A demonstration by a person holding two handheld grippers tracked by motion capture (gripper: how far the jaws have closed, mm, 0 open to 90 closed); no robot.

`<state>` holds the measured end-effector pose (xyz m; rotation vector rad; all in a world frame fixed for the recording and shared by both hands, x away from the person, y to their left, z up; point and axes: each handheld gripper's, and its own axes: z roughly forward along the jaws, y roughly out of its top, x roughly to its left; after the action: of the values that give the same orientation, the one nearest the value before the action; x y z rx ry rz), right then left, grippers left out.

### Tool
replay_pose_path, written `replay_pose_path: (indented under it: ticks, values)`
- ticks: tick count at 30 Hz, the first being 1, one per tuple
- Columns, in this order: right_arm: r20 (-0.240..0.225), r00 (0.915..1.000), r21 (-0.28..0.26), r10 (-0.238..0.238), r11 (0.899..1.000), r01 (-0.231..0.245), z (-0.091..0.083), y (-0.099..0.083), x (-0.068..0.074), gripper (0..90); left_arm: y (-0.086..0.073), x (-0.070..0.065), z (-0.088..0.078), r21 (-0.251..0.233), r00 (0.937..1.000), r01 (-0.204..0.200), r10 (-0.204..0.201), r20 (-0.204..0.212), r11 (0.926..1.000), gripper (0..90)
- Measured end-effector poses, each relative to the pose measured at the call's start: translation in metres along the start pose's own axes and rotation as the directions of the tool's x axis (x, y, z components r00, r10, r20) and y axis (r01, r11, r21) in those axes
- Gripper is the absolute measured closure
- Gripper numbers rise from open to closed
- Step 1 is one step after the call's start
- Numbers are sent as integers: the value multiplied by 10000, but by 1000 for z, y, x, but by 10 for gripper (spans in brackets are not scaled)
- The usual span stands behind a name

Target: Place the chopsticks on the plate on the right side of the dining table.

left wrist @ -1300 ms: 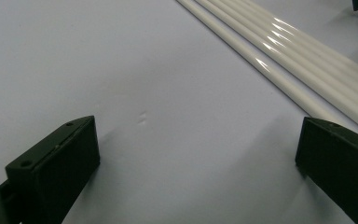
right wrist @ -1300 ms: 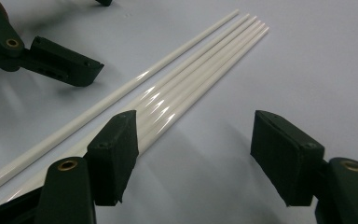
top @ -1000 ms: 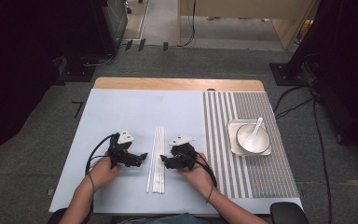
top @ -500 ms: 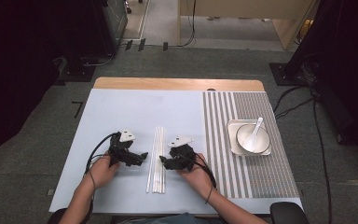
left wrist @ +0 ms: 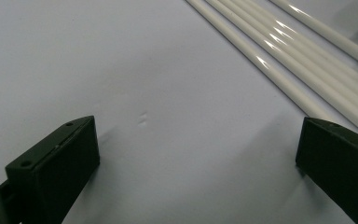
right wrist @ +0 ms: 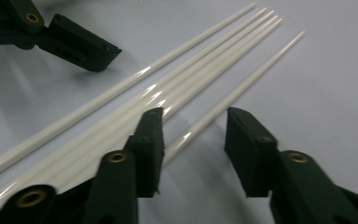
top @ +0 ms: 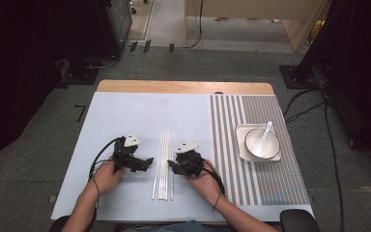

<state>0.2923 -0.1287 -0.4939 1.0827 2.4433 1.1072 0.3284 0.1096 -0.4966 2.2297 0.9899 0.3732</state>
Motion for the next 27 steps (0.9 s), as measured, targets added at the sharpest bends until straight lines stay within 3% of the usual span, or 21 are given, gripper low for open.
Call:
replay_pose_path:
  ticks: [3, 7, 13, 23, 27]
  values:
    - [155, 9998, 105, -120, 9999, 118, -1, 0, 0, 652, -1, 0, 0, -86, 10000, -11, 11, 12, 10000, 0]
    - [209, 9995, 209, 243, 9995, -247, -2, 1, -4, 735, -2, 0, 0, -138, 10000, -9, 9, 13, 9999, 0]
    - [131, 9980, 279, 615, 9977, -619, -5, 2, -8, 789, -2, 0, 0, -160, 10000, 2, -2, 7, 9999, 0]
    - [182, 9976, 320, 669, 9972, -675, -7, 2, -11, 798, -2, 0, 0, -180, 10000, -9, 9, 7, 9998, 0]
    - [188, 9971, 284, 732, 9969, -737, -11, 3, -14, 889, -2, 0, 0, -191, 10000, -1, 1, 9, 9998, 0]
